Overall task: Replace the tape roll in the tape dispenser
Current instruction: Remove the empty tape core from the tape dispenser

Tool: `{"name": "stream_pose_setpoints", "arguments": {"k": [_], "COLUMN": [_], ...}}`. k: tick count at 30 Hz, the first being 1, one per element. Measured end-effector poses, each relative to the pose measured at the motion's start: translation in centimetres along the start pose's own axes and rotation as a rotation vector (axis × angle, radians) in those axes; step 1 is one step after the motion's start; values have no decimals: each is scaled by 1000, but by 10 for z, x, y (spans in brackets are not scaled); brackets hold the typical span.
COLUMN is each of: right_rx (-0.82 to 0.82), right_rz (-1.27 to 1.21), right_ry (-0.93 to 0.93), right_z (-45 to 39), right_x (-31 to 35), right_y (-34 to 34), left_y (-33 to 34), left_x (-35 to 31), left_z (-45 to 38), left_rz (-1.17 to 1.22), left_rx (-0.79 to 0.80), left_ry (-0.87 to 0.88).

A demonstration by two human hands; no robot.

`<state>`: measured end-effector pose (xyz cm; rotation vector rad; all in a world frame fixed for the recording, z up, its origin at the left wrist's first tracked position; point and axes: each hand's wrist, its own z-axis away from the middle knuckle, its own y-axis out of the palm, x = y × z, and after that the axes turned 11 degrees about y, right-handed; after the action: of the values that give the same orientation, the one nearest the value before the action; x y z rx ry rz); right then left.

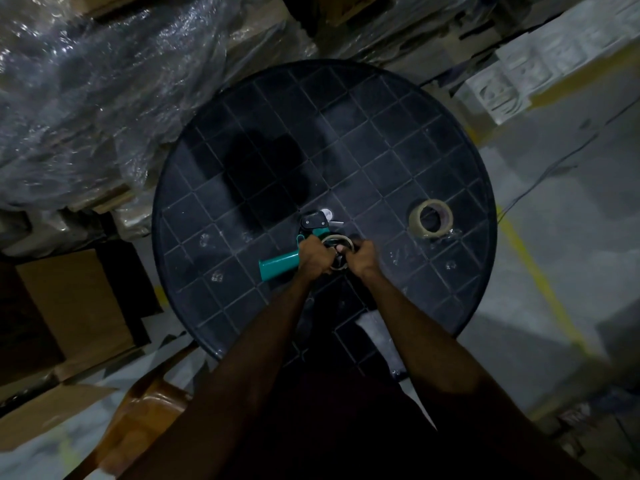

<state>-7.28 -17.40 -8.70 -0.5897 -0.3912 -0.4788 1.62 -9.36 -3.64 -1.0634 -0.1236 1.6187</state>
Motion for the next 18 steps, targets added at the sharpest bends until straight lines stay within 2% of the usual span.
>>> {"name": "stream_pose_setpoints", "arguments": {"k": [7, 14, 18], "right_rx": [0, -103, -81], "right_rz": [-27, 7, 162], "right_ry": [60, -10, -159], "right_z": [0, 24, 25], "right_x": [3, 16, 24], "right_y": [1, -3, -13], "left_y": [5, 2, -2], "left_x": [-5, -8, 0], "left_z": [3, 16, 15], "left_rz": [20, 21, -47], "left_rx": [-81, -141, -27], "left_ry": [-3, -11, 64]}}
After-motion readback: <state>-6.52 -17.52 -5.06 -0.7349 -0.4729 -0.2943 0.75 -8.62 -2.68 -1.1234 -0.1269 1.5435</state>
